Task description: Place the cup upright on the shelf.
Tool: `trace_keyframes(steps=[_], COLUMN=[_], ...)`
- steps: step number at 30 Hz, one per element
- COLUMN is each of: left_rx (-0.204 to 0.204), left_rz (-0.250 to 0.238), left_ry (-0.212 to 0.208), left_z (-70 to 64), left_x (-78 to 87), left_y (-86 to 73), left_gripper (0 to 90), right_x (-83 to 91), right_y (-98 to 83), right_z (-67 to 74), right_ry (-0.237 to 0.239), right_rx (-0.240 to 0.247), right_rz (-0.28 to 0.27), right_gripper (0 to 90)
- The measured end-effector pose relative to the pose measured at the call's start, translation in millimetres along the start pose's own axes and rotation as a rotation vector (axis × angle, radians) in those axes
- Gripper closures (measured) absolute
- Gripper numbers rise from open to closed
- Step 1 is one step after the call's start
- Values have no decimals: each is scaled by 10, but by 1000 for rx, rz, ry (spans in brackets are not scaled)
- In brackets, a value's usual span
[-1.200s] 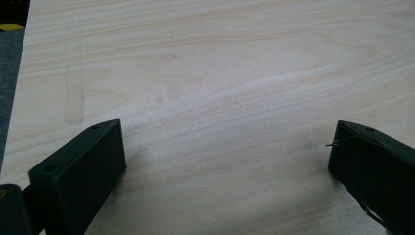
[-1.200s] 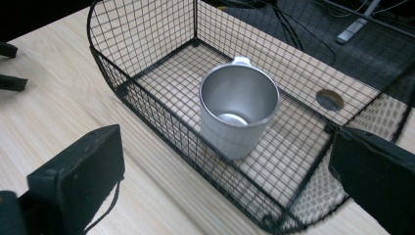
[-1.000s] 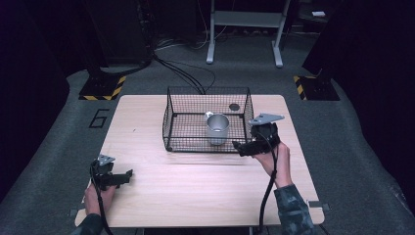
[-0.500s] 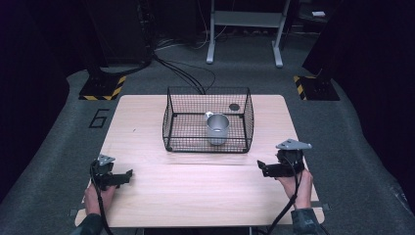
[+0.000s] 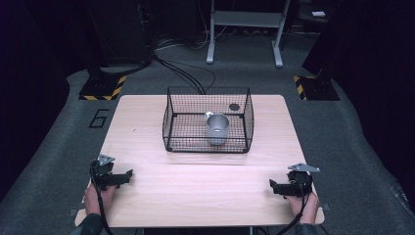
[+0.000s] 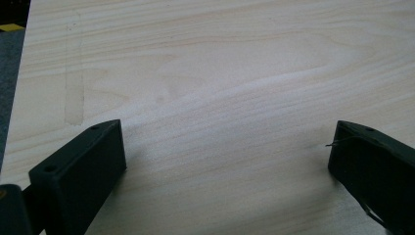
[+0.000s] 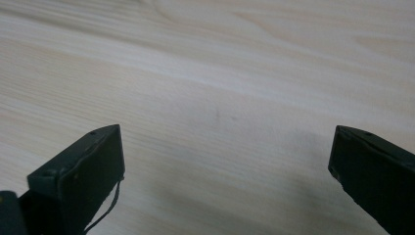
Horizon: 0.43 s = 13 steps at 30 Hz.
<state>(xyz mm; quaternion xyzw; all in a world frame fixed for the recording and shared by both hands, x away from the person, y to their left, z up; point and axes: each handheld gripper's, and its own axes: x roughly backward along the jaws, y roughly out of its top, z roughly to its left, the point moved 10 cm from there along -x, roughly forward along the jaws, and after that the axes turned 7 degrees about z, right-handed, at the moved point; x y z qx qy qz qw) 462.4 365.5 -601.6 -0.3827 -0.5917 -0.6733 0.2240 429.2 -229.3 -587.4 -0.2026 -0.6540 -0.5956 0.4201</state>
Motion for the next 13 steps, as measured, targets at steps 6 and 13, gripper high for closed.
trace_keyframes(steps=[6,13], left_rx=[0,-1], left_rz=[0,0], left_ry=[0,2], left_z=[0,1], left_x=[0,1], left_y=[0,-1], left_gripper=[4,4], right_x=[-57,-88], right_y=[-88,-80], right_z=[-94,-111], right_ry=[-24,-62], right_rx=[-15,20], right_rz=[-39,-24], right_gripper=[0,0])
